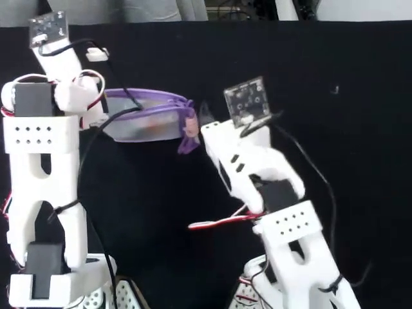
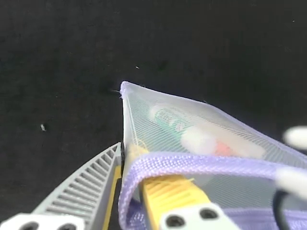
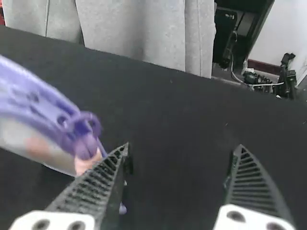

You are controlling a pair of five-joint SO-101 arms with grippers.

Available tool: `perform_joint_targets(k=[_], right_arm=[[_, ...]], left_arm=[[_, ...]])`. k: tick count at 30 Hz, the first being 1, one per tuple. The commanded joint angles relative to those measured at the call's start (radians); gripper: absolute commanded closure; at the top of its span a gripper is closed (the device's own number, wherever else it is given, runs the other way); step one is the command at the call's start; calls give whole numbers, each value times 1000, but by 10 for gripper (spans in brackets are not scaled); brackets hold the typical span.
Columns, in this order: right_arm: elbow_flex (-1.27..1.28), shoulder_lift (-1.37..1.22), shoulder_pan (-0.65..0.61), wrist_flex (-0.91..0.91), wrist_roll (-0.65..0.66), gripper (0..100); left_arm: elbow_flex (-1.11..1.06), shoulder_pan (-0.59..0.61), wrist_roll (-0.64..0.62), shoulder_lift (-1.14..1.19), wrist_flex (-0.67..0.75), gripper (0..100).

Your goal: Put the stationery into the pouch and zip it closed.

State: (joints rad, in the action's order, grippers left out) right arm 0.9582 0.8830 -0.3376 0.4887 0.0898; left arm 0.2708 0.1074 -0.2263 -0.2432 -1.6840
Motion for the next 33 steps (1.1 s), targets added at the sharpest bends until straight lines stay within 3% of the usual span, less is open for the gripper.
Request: perform_joint_targets(k=[1, 8, 18, 21, 27, 33], right_arm=[[64, -5, -12, -81, 11, 691], [245, -2, -129, -341, 91, 691], [308, 38, -161, -388, 89, 691], [344, 160, -189, -347, 89, 691], [323, 509, -192, -38, 77, 691], [403, 651, -195, -41, -15, 692]], left_arm=[[28, 25, 32, -17, 21, 971], [25, 18, 31, -17, 21, 971], [21, 18, 31, -17, 20, 971], [21, 18, 31, -17, 20, 971], [21, 18, 31, -17, 20, 971], [21, 18, 31, -17, 20, 971]])
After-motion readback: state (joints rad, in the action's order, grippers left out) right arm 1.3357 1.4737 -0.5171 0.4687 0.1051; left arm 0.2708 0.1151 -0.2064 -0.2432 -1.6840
